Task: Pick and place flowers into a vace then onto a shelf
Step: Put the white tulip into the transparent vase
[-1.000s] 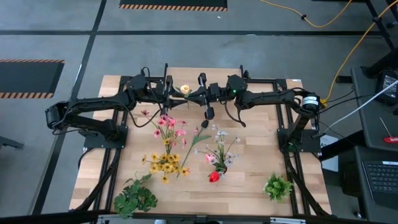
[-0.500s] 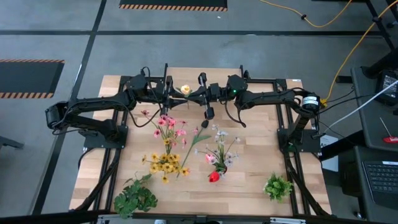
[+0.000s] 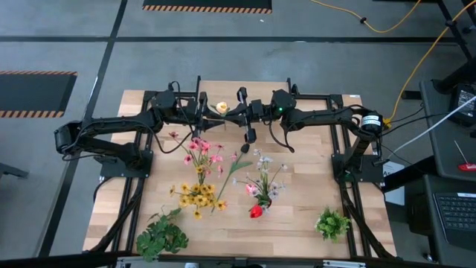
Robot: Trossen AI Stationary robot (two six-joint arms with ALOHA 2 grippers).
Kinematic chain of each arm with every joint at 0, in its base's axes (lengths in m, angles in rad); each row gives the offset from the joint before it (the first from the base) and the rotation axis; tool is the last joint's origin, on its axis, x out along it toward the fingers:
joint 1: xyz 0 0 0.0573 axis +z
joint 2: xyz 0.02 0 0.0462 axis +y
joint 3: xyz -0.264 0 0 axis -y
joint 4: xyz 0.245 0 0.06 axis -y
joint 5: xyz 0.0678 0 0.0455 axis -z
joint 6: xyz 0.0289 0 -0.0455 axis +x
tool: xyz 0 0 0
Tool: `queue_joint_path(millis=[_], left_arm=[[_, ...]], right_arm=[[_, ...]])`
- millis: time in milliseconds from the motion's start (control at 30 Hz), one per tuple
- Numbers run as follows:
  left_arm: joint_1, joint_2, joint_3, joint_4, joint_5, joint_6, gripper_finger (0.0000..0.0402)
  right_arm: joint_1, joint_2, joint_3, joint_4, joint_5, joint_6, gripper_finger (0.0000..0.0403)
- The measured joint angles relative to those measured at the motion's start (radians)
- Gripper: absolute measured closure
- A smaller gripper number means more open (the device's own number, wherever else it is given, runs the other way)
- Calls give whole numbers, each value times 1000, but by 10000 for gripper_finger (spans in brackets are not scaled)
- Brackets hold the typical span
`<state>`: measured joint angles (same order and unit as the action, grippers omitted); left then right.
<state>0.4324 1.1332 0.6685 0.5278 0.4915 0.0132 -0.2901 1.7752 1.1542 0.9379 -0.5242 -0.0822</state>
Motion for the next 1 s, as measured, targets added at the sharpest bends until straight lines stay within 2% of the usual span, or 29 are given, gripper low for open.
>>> queue_joint_path(millis=[300,667,800,1000], left_arm=[[0,0,0,0,-2,34,395],[2,0,0,-7,1,45,398],[2,0,0,-7,2,46,398],[32,-37,0,-32,6,45,398]], right_arm=[[0,0,0,0,-1,2,398],[0,0,0,-18,0,52,396],[-1,-5,0,-24,-1,55,364],[-12,-32,-1,-119,-27,77,280]])
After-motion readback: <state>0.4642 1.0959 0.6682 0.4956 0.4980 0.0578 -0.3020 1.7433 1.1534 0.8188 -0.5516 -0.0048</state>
